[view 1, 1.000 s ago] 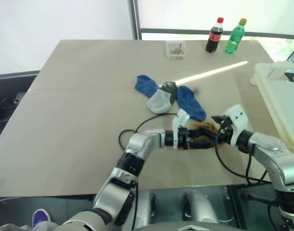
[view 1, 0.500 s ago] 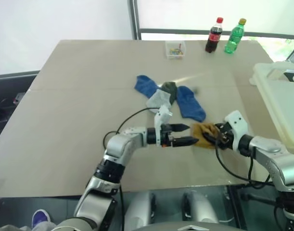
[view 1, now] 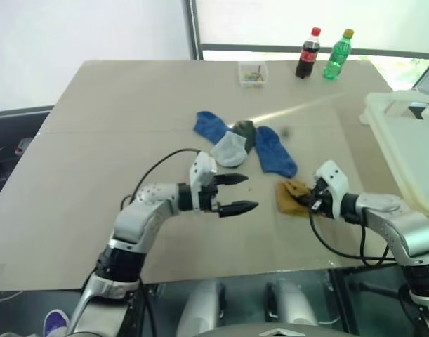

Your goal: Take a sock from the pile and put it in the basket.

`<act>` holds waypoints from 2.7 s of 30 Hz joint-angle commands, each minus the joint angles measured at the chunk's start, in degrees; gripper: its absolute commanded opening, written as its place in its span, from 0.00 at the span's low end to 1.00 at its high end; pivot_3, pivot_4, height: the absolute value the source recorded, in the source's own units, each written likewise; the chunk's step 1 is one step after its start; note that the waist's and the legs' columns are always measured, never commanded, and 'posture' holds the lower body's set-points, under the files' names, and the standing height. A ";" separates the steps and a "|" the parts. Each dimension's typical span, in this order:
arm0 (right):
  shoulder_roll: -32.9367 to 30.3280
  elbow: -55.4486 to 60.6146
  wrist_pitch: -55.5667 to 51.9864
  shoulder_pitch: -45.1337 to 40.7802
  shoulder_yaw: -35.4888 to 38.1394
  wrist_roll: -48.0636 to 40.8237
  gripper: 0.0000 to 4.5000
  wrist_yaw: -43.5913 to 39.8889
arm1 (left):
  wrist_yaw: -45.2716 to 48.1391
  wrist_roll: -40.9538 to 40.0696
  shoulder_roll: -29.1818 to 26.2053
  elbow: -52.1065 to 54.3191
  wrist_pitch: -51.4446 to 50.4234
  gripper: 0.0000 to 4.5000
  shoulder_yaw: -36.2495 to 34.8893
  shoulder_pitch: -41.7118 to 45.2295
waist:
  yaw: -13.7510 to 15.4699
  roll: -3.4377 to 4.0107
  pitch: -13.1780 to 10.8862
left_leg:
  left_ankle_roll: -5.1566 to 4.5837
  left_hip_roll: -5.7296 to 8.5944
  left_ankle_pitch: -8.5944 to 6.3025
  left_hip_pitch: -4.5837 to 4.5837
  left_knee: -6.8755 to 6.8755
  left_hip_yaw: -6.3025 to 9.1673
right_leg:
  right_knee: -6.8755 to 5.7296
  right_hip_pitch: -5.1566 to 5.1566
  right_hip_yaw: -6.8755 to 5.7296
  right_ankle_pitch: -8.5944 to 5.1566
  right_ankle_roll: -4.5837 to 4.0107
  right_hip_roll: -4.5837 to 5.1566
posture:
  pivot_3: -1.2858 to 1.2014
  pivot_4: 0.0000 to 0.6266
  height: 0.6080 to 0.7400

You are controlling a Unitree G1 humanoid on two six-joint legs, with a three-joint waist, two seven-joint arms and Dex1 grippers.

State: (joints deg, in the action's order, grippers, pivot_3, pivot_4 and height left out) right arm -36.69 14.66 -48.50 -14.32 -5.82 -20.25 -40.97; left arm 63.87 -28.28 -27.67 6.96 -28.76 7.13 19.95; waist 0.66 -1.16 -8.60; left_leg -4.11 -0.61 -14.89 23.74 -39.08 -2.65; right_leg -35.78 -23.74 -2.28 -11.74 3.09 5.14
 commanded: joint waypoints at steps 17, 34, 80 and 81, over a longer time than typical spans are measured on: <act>7.69 -2.59 -10.20 -11.02 37.24 -24.23 0.01 13.95 | -0.68 0.47 4.13 0.61 8.94 1.00 0.16 4.25 | 0.22 0.77 -0.71 | -0.01 0.13 0.01 0.34 0.01 -0.01 | 0.00 -0.22 -0.03 0.03 0.00 0.37 | 0.52 0.24 0.94; -4.34 -81.13 33.90 -49.72 36.41 2.29 0.01 37.24 | -9.74 4.70 10.02 0.10 12.82 1.00 0.54 4.45 | -1.32 0.94 -0.92 | -0.03 0.23 0.03 0.24 0.37 -0.42 | 0.07 -0.30 0.42 0.12 0.33 -0.13 | 0.52 0.24 0.94; -5.61 18.33 23.19 29.47 26.96 -8.16 0.99 2.93 | -13.66 -2.57 -10.40 13.61 4.96 1.00 -21.16 -20.69 | 0.12 0.93 -0.89 | -0.01 0.00 0.00 0.02 0.32 -0.41 | -0.04 -0.24 0.44 -0.06 0.12 -0.10 | 0.52 0.24 0.94; -5.61 18.08 23.77 29.85 27.41 -7.91 0.99 2.47 | -13.66 -2.91 -10.73 13.99 4.67 1.00 -21.52 -21.21 | 0.13 0.93 -0.89 | -0.01 0.00 0.00 0.01 0.32 -0.42 | -0.04 -0.24 0.44 -0.06 0.12 -0.10 | 0.52 0.24 0.94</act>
State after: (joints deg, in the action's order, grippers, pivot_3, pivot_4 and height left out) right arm -41.67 32.04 -27.24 15.48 18.60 -28.26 -37.22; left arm 49.93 -29.59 -37.43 17.93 -23.76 -12.37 -0.90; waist 0.79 -0.23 -9.49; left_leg -4.11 -0.61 -14.89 23.75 -38.77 -3.07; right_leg -35.82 -23.98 -1.84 -11.79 3.22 5.06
